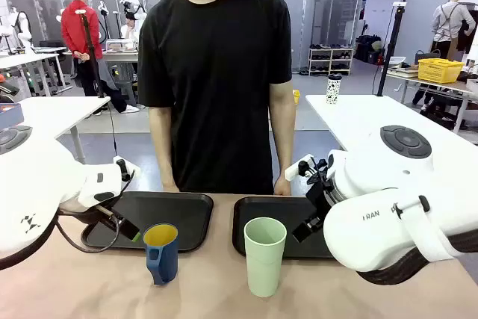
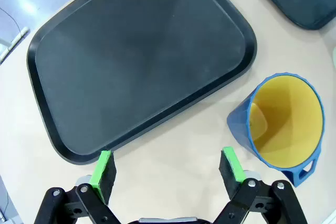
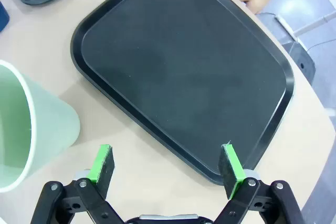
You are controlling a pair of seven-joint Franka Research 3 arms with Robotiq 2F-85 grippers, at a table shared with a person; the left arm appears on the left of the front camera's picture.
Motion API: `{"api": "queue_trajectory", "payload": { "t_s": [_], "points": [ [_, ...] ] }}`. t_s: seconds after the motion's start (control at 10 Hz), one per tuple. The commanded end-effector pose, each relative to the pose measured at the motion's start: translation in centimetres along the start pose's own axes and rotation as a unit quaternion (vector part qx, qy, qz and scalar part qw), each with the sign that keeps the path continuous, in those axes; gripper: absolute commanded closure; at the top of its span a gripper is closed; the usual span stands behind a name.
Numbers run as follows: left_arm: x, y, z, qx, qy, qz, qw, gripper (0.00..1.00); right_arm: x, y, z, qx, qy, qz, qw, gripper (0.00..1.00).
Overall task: Sort and store the cups by type.
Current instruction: Pick up the Reusable plastic cup.
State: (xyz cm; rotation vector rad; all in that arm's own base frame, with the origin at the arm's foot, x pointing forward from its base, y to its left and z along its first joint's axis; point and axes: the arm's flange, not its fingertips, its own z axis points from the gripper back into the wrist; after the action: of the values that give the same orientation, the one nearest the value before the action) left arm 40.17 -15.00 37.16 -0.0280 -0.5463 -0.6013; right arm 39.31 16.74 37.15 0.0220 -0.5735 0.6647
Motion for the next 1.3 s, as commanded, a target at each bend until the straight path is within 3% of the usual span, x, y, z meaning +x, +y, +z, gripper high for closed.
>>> {"api": "queue_trajectory", "payload": {
  "t_s": [0.0,1.2],
  "points": [
    [0.01,-0.02,0.00,0.000,0.000,0.000,1.000,0.00,0.00,0.00,0.00,0.000,0.000,0.000,1.000,0.00],
    [0.01,-0.02,0.00,0.000,0.000,0.000,1.000,0.00,0.00,0.00,0.00,0.000,0.000,0.000,1.000,0.00]
  ]
}}
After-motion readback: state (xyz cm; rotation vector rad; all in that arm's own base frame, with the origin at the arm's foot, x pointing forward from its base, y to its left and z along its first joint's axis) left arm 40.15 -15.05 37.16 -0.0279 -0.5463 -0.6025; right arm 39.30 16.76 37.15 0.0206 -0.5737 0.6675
